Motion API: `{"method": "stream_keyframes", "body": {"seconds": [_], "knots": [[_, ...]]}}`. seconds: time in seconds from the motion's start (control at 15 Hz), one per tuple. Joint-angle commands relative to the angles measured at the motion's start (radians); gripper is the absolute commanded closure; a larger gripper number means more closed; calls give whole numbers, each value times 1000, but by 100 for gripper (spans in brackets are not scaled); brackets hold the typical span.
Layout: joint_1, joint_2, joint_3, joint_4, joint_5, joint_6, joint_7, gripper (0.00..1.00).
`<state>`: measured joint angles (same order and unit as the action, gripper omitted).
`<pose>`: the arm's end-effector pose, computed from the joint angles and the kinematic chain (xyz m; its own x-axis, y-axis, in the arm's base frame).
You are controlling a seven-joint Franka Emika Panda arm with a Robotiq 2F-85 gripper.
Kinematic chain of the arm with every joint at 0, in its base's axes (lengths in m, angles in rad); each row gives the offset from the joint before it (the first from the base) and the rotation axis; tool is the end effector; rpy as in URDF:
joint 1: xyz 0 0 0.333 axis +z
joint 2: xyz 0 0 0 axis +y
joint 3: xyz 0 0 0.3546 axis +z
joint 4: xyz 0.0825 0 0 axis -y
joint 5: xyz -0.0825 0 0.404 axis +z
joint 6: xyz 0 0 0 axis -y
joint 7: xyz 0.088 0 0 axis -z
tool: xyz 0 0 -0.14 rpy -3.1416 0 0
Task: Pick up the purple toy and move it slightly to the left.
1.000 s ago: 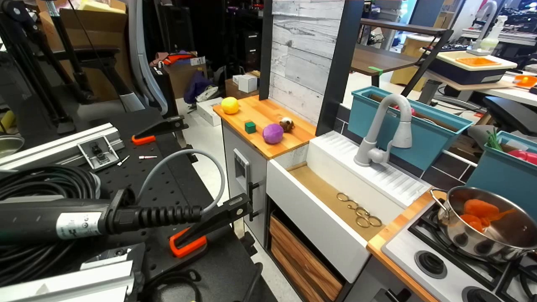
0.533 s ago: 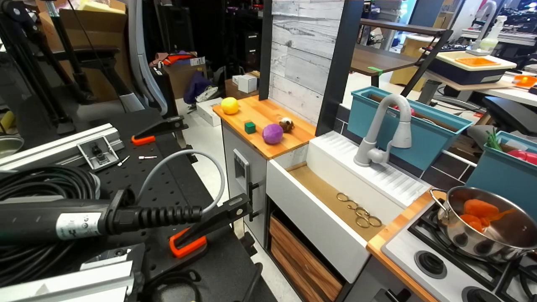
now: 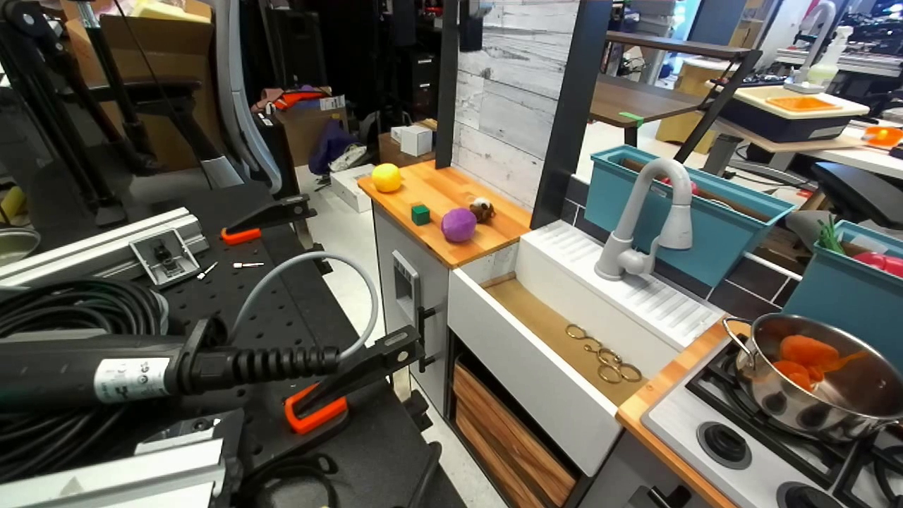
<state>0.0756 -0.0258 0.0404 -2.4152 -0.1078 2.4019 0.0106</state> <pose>0.4965 0.0546 0.3122 0.9829 0.1839 0.0103 0.1827 -0.9804 0.0744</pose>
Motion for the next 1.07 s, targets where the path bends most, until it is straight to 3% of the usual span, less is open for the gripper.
{"method": "stream_keyframes", "body": {"seconds": [0.0,0.67,1.0], "knots": [[21,213,36,133,-5,94,71,0],[153,733,5,491,-35,92,162,0],[223,910,-41,667,-55,68,200,0]]}}
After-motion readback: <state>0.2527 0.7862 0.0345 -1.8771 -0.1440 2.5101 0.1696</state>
